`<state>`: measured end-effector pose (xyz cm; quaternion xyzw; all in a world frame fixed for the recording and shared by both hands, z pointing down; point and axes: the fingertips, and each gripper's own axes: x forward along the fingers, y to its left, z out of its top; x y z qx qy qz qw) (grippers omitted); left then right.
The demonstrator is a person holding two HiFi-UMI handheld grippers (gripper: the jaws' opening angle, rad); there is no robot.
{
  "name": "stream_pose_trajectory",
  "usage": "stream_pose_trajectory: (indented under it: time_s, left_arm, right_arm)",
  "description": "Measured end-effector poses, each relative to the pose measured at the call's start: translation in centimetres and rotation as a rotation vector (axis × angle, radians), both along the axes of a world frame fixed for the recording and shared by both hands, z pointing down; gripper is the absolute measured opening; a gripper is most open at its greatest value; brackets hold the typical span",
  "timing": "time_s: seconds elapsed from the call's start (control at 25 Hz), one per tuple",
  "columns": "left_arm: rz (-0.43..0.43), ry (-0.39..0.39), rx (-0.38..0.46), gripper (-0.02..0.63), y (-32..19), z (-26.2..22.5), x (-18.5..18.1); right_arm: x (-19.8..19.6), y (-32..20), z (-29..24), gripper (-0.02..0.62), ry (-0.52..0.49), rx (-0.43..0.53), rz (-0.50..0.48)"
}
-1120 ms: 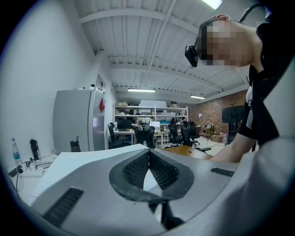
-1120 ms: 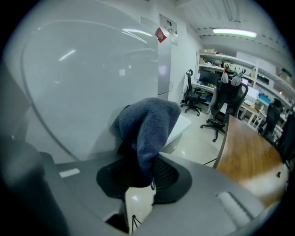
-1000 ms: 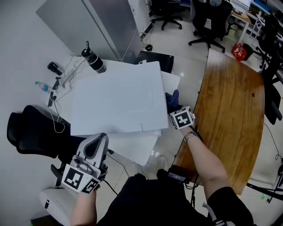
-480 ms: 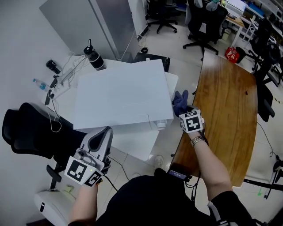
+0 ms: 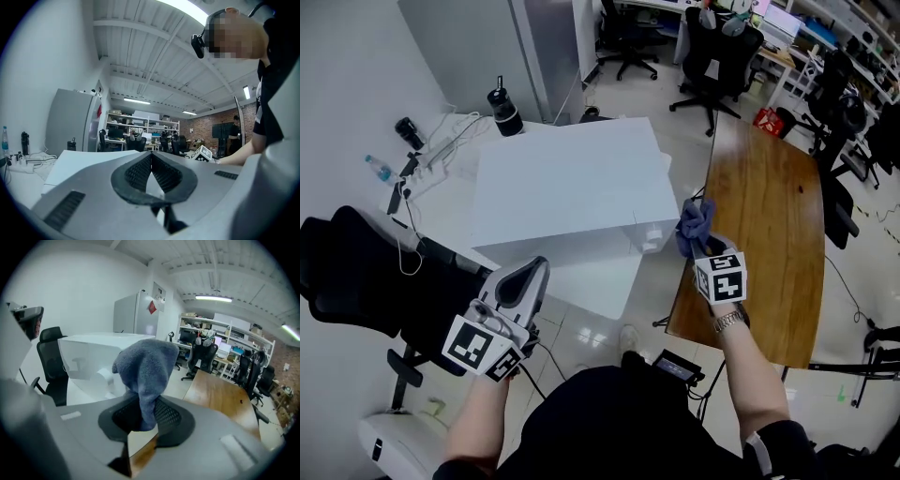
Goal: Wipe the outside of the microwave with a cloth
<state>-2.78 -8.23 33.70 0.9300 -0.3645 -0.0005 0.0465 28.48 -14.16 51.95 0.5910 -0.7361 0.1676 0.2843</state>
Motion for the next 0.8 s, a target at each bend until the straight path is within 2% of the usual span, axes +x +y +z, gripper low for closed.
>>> stream_pose_trajectory:
  time_s: [0.16, 0.36, 0.8]
  left_arm:
    - [0.015, 0.013, 0.003, 0.005, 2.0, 0.5, -1.8]
    - [0.000, 0.021, 0.004, 0.005, 4.2, 0.7, -5.0]
    - [-0.156, -0.004, -0.003, 0.005, 9.3, 1.2, -14.4]
  right_arm:
    - [-3.5, 3.7, -1.9, 0.081, -0.022, 0.045, -0.020]
    - [-10.8, 6.2, -3.8, 0.081, -0.057, 0.085, -0.118]
    - [-28.6, 7.1, -3.3, 0.081, -0.076, 0.086, -0.420]
